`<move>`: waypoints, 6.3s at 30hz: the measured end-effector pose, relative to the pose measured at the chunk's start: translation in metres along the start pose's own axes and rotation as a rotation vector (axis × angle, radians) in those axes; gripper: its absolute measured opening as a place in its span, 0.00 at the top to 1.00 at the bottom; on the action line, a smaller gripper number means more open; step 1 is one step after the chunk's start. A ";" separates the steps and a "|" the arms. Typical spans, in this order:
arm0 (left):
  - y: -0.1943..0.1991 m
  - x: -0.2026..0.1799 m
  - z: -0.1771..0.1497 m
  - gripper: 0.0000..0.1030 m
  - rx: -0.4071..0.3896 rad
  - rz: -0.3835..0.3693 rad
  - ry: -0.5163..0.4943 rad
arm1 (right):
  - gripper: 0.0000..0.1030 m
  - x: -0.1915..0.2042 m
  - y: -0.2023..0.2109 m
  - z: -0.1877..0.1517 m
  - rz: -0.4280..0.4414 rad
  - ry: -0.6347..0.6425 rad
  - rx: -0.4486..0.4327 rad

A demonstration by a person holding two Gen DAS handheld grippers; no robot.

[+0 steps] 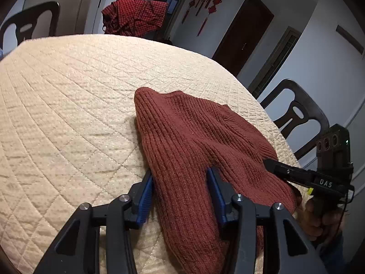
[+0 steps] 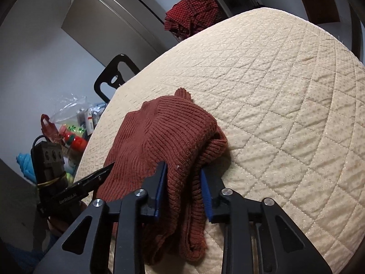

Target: Fold small clothes

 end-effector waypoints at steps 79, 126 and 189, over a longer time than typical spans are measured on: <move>0.083 0.197 0.001 0.63 -0.132 0.333 0.093 | 1.00 0.169 -0.176 -0.014 0.018 0.561 0.251; 0.091 0.187 -0.043 0.34 0.003 0.514 0.055 | 0.65 0.153 -0.139 -0.056 -0.213 0.662 0.267; 0.088 0.189 -0.043 0.26 0.009 0.520 0.054 | 0.65 0.152 -0.140 -0.056 -0.213 0.662 0.266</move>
Point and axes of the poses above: each gripper's, at about its wrist camera, not at the fingertips, and y roughly against the way its jaws point, x to its left, z to its top, the point moved 6 cm from there along -y, roughly the way its jaws point, and after that the axes turned 7 degrees about z, right-handed, at the moved point
